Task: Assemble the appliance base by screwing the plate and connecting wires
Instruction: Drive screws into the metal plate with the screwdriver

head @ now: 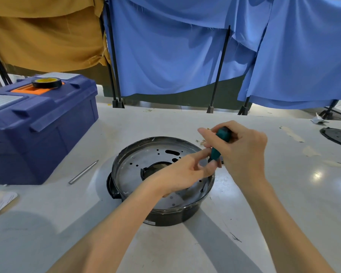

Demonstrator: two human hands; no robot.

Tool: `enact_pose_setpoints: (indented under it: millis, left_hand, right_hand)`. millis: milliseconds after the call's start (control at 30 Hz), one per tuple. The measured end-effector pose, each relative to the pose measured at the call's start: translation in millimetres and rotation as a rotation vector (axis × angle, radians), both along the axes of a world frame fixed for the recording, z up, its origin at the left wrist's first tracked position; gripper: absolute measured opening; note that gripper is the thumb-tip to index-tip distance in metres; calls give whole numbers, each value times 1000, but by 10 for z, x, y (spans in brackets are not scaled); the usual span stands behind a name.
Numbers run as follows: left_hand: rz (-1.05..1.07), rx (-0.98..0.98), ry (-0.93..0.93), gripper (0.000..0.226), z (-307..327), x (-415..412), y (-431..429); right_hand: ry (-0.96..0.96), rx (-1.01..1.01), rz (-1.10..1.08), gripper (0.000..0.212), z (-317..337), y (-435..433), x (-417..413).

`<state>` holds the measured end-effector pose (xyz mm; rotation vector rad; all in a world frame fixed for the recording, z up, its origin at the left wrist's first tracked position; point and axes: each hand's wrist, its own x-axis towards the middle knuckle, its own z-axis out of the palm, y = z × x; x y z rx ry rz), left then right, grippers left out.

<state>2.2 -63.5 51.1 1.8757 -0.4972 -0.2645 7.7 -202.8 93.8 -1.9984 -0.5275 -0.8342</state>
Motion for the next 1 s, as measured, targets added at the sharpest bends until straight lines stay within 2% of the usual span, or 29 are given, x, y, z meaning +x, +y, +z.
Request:
enact_pose_setpoints:
  millis: [67, 100, 133, 200, 267, 300, 367, 433, 500, 533, 567, 633, 700, 733, 800, 867, 933, 1000]
  left_hand:
    - [-7, 8, 12, 41, 9, -2, 7]
    - [-6, 4, 24, 39, 16, -5, 15]
    - [-6, -4, 28, 33, 17, 0, 24]
    - [-20, -3, 30, 21, 30, 5, 34]
    - [-35, 6, 33, 23, 44, 2, 33]
    - [-35, 6, 26, 24, 42, -4, 30]
    - [-41, -8, 13, 20, 34, -15, 21]
    - [-35, -11, 12, 29, 16, -7, 9]
    - [-39, -7, 21, 43, 3, 12, 2]
    - [-38, -11, 31, 45, -3, 11, 2]
    - [-27, -21, 42, 43, -7, 12, 12]
    - [-15, -27, 56, 30, 5, 7, 37]
    - [-16, -3, 43, 25, 37, -11, 42]
    - [-16, -1, 27, 24, 33, -8, 36]
    - [-24, -13, 5, 29, 18, -9, 23]
    - [-18, -1, 0, 38, -2, 1, 15]
    - [-10, -8, -3, 32, -22, 9, 16]
    - [8, -24, 22, 27, -16, -4, 25]
  right_hand:
    - [-56, -36, -103, 48, -2, 109, 16]
    - [-25, -25, -86, 49, 13, 120, 19]
    - [56, 30, -2, 47, 41, 95, 31]
    - [271, 171, 312, 32, 84, -13, 41]
    - [321, 156, 495, 25, 98, -144, 51]
    - [295, 129, 490, 23, 86, -176, 59]
    - [210, 164, 339, 16, 53, -133, 50]
    - [77, 157, 76, 26, -17, -16, 36]
    - [-67, 56, -128, 39, -77, 76, 24]
    - [-70, 39, -133, 40, -85, 90, 6]
    - [0, 69, -49, 38, -72, 76, 4]
    - [253, 169, 291, 37, -37, -4, 5]
    - [324, 183, 506, 34, -24, -120, 29]
    - [298, 180, 511, 29, -33, -147, 37]
    - [202, 231, 383, 17, -50, -103, 30]
    - [112, 274, 180, 26, -86, 32, 12]
    - [61, 246, 47, 40, -94, 139, -3]
    - [104, 209, 90, 42, -61, 129, -1]
